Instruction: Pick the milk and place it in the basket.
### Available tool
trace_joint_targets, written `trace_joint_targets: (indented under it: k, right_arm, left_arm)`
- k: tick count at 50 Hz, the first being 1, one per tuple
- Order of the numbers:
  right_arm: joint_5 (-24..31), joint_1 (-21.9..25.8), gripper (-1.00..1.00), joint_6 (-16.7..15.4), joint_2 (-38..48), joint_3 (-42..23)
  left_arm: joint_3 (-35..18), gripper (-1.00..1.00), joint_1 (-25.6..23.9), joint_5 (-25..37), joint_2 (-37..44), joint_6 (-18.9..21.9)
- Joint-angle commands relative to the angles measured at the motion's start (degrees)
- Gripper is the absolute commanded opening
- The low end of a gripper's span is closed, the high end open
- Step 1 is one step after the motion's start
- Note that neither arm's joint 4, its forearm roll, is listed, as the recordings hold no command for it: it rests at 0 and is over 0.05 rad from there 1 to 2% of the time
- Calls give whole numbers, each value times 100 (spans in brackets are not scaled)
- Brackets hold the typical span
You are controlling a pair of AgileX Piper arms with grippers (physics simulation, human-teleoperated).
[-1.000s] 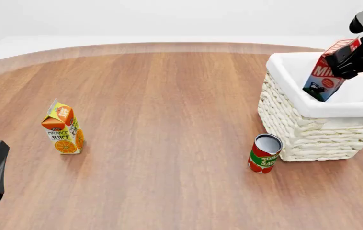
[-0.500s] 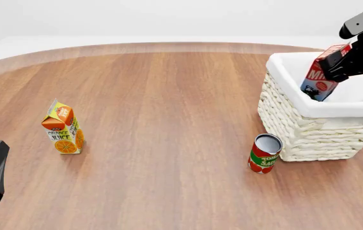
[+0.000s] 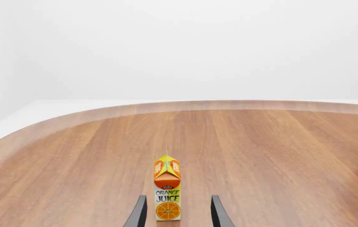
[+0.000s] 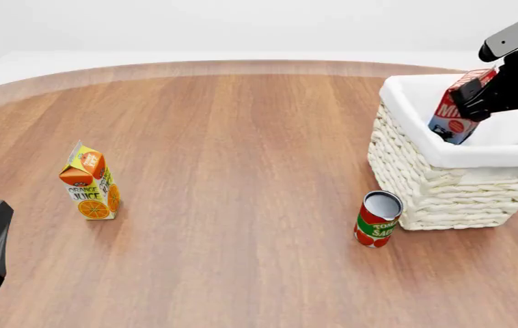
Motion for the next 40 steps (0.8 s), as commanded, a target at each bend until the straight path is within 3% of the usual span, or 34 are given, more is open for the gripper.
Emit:
trace_joint_targets:
  k: [1, 40]
  right_arm:
    - [-82, -54, 100, 77, 15, -42]
    - [368, 140, 100, 74, -539, -206]
  left_arm:
    - [0, 100, 0, 0, 0, 0]
    - [0, 100, 0, 0, 0, 0]
